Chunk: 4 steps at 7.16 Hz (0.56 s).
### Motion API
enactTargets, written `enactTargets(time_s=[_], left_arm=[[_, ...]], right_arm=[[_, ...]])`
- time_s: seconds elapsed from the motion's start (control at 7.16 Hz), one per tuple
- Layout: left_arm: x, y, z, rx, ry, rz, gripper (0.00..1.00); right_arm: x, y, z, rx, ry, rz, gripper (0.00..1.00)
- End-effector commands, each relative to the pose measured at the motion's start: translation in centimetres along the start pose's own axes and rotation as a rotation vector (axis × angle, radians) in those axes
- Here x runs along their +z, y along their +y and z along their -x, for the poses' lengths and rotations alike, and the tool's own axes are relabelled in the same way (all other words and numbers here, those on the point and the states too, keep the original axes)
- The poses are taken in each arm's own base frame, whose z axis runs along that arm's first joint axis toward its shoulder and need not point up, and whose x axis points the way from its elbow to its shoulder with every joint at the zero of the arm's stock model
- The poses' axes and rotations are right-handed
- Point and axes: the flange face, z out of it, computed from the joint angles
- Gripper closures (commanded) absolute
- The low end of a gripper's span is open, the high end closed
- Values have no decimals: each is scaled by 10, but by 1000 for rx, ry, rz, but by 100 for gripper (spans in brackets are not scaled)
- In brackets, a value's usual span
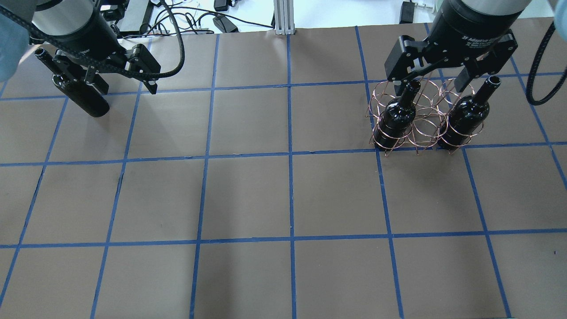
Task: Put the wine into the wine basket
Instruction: 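Hold the dark wine bottle in the left gripper and lower it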
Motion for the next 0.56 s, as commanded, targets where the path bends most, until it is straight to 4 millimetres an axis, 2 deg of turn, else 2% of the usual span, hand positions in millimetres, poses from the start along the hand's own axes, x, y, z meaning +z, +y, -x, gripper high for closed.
enactTargets(time_s=[0.0,0.42], left_arm=[[0,0,0,0,-1,3,0],[10,3,-1,-3,1,12,0]], right_arm=[[1,1,0,0,0,1,0],[1,1,0,-1,0,2,0]])
